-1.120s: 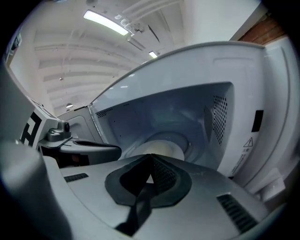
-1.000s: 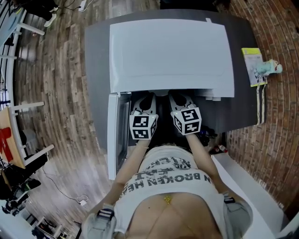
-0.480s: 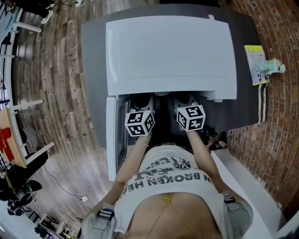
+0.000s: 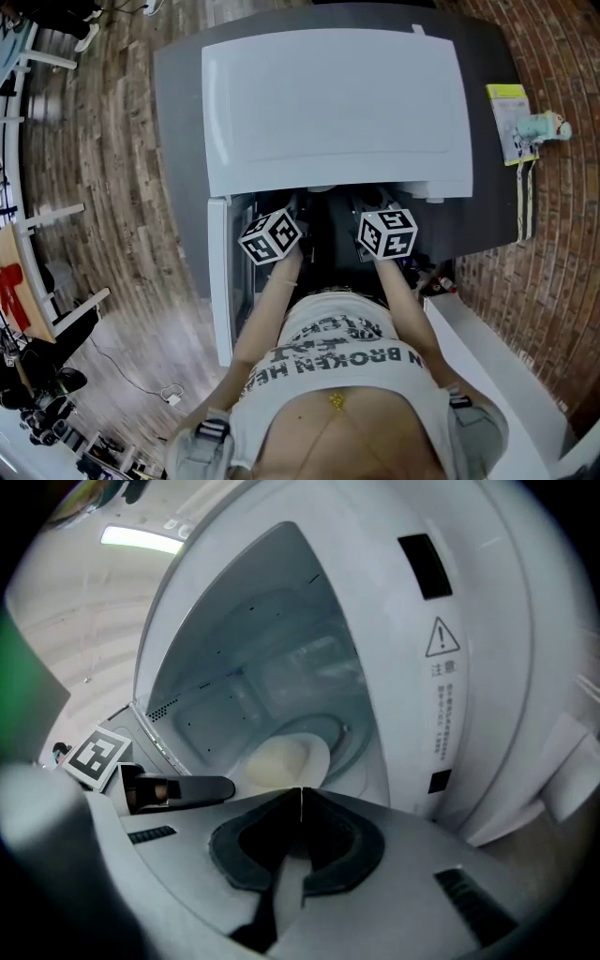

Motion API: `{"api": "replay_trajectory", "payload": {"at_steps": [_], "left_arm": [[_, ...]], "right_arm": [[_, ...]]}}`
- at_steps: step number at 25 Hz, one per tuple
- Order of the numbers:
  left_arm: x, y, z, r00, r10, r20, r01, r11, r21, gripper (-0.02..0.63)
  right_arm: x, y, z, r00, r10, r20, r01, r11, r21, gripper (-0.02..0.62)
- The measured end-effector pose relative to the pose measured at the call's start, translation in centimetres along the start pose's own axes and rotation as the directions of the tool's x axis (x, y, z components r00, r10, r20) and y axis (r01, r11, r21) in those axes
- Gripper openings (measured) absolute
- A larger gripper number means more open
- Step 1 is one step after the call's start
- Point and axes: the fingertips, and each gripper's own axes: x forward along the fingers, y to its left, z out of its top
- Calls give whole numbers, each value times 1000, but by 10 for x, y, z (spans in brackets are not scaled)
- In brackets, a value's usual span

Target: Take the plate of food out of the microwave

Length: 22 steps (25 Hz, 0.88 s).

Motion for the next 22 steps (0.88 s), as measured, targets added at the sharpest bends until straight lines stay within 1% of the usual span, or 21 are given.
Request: {"api": "replay_trajectory", "payload": {"at_steps": [4,6,9,12,15,18,20,22], "left_arm": [[7,-2,3,998,-54,24,56,993,-107,117],[9,0,3,998,-57,28,60,988,-141,110],[9,4,0,998,-53,30,58,976,-208,70],[9,5,0,998,-56,42,65,966,-251,61],[9,5,-1,997,-57,45,68,957,-283,55],[7,5,-2,997,-61,43,71,950,-305,54],[5,6,-3,997,-64,42,75,939,-335,48],[3,5,-5,997,-70,41,80,929,-360,44]], "right_arm": [[-1,-4,-1,1000,-3,-1,3,1000,13,9],[0,-5,-2,1000,3,0,-3,999,37,9],[1,-5,-4,1000,25,4,-25,995,93,9],[3,-3,-6,998,59,4,-59,989,136,11],[4,-2,-7,994,105,27,-108,965,241,11],[6,0,-6,990,136,46,-143,940,310,18],[7,2,-7,986,159,51,-167,917,363,61],[9,2,-10,985,168,43,-171,905,390,97]]}}
